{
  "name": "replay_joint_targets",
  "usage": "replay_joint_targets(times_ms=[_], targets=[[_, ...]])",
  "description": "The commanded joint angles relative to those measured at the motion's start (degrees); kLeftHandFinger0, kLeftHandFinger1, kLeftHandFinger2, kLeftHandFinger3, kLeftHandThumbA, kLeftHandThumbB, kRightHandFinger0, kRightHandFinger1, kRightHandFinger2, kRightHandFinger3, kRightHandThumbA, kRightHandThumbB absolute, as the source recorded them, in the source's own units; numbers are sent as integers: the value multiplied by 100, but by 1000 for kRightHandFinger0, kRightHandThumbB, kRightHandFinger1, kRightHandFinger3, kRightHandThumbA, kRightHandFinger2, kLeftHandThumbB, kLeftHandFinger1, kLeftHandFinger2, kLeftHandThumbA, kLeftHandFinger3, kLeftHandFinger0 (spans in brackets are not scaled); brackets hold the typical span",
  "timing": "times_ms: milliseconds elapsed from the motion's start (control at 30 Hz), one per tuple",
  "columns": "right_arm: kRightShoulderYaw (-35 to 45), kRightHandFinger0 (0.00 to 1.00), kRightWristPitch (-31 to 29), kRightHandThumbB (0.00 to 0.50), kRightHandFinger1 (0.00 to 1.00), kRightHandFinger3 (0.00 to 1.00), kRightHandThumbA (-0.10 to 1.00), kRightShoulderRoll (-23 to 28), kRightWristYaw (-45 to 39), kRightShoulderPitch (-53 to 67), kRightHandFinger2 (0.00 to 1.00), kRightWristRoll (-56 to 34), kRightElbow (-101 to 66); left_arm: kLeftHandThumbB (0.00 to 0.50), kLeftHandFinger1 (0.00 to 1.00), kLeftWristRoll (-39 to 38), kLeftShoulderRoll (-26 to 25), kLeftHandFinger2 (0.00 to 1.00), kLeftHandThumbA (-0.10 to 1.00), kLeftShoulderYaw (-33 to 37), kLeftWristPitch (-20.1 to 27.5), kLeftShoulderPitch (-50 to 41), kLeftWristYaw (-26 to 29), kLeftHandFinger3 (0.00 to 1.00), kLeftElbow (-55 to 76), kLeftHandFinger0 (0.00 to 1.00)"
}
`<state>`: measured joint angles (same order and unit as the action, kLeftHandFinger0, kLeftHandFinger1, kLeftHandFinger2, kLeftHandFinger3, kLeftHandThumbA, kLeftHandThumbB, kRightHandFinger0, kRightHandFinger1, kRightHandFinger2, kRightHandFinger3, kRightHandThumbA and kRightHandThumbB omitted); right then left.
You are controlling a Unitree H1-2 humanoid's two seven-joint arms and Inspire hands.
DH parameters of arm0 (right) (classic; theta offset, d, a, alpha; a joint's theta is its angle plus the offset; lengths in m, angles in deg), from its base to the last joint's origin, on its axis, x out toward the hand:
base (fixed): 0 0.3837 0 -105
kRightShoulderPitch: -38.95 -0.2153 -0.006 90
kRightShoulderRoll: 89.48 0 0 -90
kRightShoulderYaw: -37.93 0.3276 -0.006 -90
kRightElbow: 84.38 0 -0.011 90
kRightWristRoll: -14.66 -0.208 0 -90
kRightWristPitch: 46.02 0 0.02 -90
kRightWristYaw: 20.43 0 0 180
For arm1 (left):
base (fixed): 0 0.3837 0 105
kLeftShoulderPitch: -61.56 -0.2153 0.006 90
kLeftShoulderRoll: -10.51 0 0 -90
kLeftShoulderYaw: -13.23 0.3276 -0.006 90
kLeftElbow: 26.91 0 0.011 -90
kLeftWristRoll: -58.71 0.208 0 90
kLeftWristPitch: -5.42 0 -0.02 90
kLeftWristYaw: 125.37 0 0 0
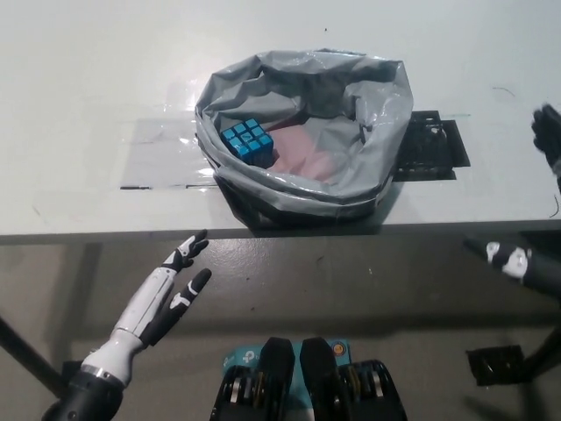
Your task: Use the right hand to pick up a rubix's cube and place it into a plastic bag and lift the bag
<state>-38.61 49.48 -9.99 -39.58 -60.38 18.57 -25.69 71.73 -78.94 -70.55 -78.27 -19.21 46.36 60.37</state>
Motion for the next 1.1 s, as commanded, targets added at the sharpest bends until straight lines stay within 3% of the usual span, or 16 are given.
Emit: replay_joint_targets(times_ms=[0,133,233,300,333,400,433,533,600,667,733,833,900,967,1067], targets=[[-258,1000,-2709,343,1000,1000,1000,-661,881,632,1000,630,-800,320,1000,-545,-15,1000,1000,-314,104,-35,16,1000,437,1000],[-433,1000,-2731,314,1000,1000,1000,-740,900,879,1000,742,87,321,1000,-595,13,1000,1000,-326,155,-237,3,1000,522,1000],[-490,1000,-2779,332,1000,1000,1000,-750,964,1013,1000,930,466,311,1000,-550,28,1000,1000,-331,201,-385,41,1000,562,1000],[-486,1000,-2958,311,1000,1000,1000,-734,1122,1023,1000,1169,914,314,1000,-576,52,1000,1000,-346,216,-416,43,1000,542,1000],[-488,1000,-3084,275,1000,1000,1000,-718,1189,1042,1000,1237,1124,322,1000,-578,57,1000,1000,-346,209,-453,42,1000,552,1000],[-656,1000,-3243,277,1000,1000,1000,-522,1600,1130,1000,1539,1892,319,1000,-597,64,1000,1000,-332,268,-577,32,1000,541,1000],[-640,1000,-3231,327,1000,1000,1000,-489,1623,1137,1000,1577,2471,323,1000,-630,71,1000,1000,-321,294,-630,19,1000,515,1000],[-615,1000,-3132,352,1000,1000,1000,-490,1462,1101,1000,1419,2995,329,1000,-635,64,1000,1000,-330,269,-689,29,1000,499,1000],[-674,1000,-3032,309,1000,1000,1000,-448,1390,1057,1000,1289,3257,317,1000,-556,27,1000,1000,-340,264,-761,64,1000,500,1000],[-717,1000,-2996,299,1000,1000,1000,-424,1409,1052,1000,1307,3318,314,1000,-523,18,1000,1000,-341,297,-803,83,1000,499,1000],[-811,1000,-3054,226,1000,1000,989,-381,1371,1087,1000,1280,3497,282,1000,-567,15,1000,1000,-340,338,-922,51,1000,503,1000],[-977,1000,-3150,176,1000,1000,890,-389,1298,1222,1000,1123,3660,287,1000,-604,0,1000,1000,-356,333,-1121,14,1000,535,1000],[-1054,1000,-3136,180,1000,1000,879,-390,1313,1279,1000,1104,3716,292,1000,-623,-7,1000,1000,-361,320,-1199,-7,1000,554,1000],[-1138,1000,-3147,228,1000,1000,930,-368,1330,1375,1000,1096,3765,305,1000,-584,-11,1000,1000,-347,292,-1307,-14,1000,582,1000],[-1214,1000,-3041,259,1000,1000,978,-331,1373,1389,1000,1138,3760,294,1000,-633,-9,1000,1000,-343,365,-1283,-34,1000,493,1000]])
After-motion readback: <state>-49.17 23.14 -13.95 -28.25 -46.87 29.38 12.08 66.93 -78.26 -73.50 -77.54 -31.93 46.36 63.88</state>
